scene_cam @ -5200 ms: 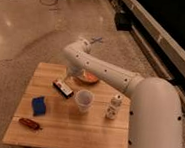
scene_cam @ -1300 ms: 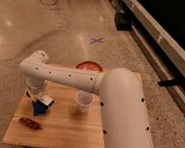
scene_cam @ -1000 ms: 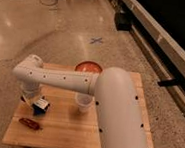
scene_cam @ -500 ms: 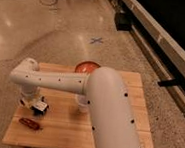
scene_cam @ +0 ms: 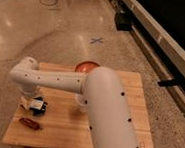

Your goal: Place the eraser on the white sponge

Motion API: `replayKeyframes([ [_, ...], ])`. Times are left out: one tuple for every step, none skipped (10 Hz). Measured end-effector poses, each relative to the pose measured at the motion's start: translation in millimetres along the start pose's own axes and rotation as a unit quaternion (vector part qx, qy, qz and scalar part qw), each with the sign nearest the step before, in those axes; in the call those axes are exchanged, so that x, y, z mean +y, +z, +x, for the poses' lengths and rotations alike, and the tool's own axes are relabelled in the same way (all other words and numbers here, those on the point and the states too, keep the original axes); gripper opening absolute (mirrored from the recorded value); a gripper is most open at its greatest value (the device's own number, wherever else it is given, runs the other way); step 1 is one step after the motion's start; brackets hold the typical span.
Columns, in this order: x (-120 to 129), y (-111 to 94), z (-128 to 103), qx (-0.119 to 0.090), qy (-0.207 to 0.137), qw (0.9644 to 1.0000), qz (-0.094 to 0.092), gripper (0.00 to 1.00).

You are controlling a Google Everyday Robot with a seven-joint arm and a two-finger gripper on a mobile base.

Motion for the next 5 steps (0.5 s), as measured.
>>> replayKeyframes([
  [4, -4, 3, 0.004, 0.003, 1.0000, -0.002, 0.66],
  [8, -10, 6, 0.012, 0.009, 0.9999, -0.003, 0.66],
  [16, -20, 10, 0.024, 0.019, 0.9996, -0.002, 0.66],
  [25, -33, 13, 0.037, 0.028, 0.9989, 0.003, 0.66],
  [30, -42, 12, 0.043, 0.033, 0.9985, 0.010, 0.66],
])
